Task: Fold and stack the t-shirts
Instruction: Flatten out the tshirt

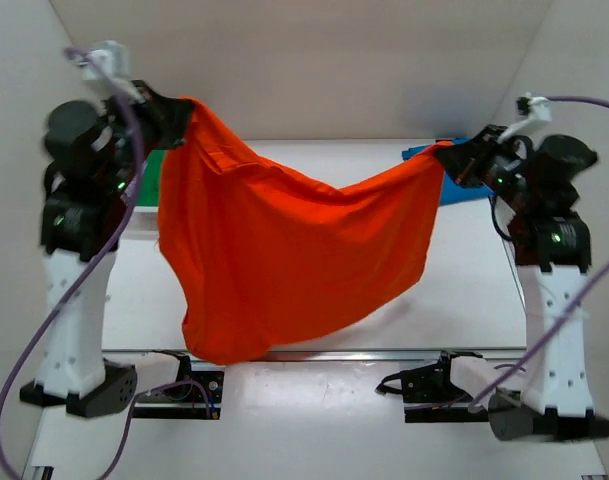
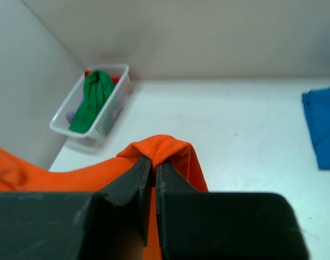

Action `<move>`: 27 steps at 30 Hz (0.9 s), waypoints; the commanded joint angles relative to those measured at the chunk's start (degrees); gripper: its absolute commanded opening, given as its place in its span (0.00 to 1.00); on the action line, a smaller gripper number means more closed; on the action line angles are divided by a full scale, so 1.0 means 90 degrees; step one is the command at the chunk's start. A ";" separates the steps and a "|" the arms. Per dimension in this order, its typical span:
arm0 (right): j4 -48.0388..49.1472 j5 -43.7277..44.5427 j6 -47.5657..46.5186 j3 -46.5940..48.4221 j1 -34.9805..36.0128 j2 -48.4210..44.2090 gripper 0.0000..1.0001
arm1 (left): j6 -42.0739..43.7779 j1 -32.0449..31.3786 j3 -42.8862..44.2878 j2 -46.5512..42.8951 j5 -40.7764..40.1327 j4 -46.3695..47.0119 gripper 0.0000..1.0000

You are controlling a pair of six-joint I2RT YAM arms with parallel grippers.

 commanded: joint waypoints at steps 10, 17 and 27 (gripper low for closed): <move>0.0693 0.0356 -0.0621 0.0548 0.0295 0.2497 0.00 | 0.0629 0.0396 0.0196 0.2379 0.0266 0.0090 0.00; -0.0117 0.0552 -0.0963 0.2774 0.0295 0.3387 0.00 | 0.0132 0.0641 0.2269 0.2762 0.0423 0.0069 0.00; -0.0059 -0.0005 -0.0904 0.0547 -0.0174 0.2511 0.00 | 0.0385 -0.0012 -0.0940 0.0478 0.0256 -0.0008 0.00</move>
